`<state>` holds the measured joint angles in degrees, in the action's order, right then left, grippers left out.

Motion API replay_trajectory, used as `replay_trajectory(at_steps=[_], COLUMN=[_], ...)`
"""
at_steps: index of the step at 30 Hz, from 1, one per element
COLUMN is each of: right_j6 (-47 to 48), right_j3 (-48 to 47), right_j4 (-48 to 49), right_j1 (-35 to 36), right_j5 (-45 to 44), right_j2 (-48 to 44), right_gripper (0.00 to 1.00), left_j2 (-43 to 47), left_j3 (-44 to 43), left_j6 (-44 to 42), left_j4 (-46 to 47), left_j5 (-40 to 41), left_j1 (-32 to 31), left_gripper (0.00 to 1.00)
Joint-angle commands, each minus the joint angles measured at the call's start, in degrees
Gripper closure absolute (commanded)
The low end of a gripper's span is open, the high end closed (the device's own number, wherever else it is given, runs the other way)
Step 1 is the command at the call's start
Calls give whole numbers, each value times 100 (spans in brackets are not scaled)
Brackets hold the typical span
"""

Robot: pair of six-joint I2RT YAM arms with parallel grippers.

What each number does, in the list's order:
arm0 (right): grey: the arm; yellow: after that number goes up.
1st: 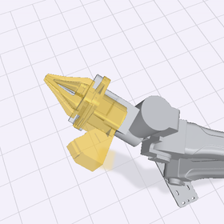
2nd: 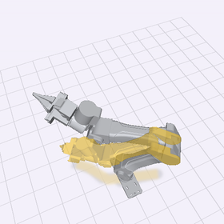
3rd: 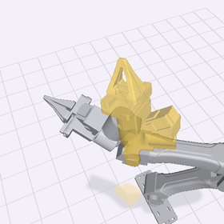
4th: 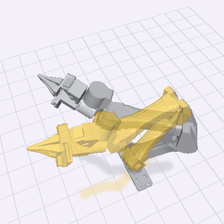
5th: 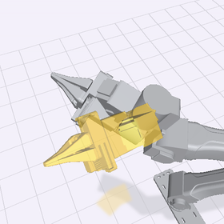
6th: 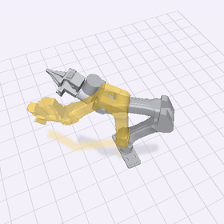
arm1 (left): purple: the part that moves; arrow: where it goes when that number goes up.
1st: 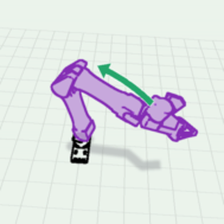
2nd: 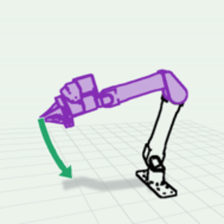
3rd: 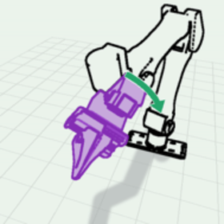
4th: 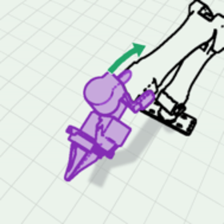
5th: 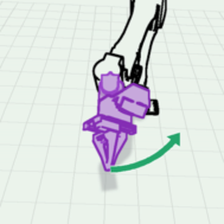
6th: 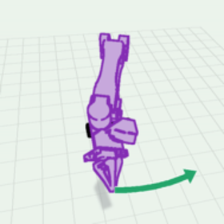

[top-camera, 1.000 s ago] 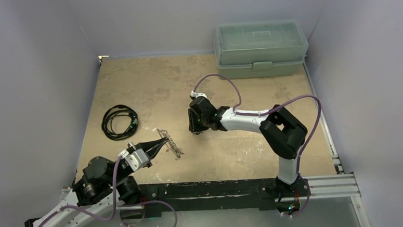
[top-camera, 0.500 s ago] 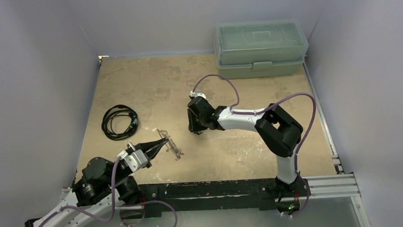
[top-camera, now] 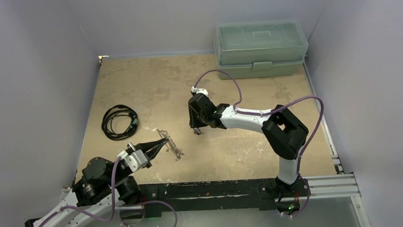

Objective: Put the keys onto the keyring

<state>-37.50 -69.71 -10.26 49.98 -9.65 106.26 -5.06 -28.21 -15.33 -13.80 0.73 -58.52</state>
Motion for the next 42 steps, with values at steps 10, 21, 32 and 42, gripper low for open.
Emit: replay_trajectory(at_steps=[10, 21, 32, 42], right_j6=[31, 98, 937, 1913], right_j3=[-375, -394, -20, 55], right_j4=[-255, -269, 142, -367], right_j1=[12, 12, 59, 218], right_j5=[-507, -482, -456, -234], right_j2=[460, 668, -259, -1025], right_gripper=[70, 100, 100, 100], left_j2=[18, 44, 53, 23], left_j3=[-9, -1, 3, 17], left_j6=[153, 153, 140, 138], left_j4=[387, 387, 381, 400], left_j5=[-47, -47, -29, -12], left_j1=[34, 34, 34, 33], left_gripper=[100, 100, 100, 100])
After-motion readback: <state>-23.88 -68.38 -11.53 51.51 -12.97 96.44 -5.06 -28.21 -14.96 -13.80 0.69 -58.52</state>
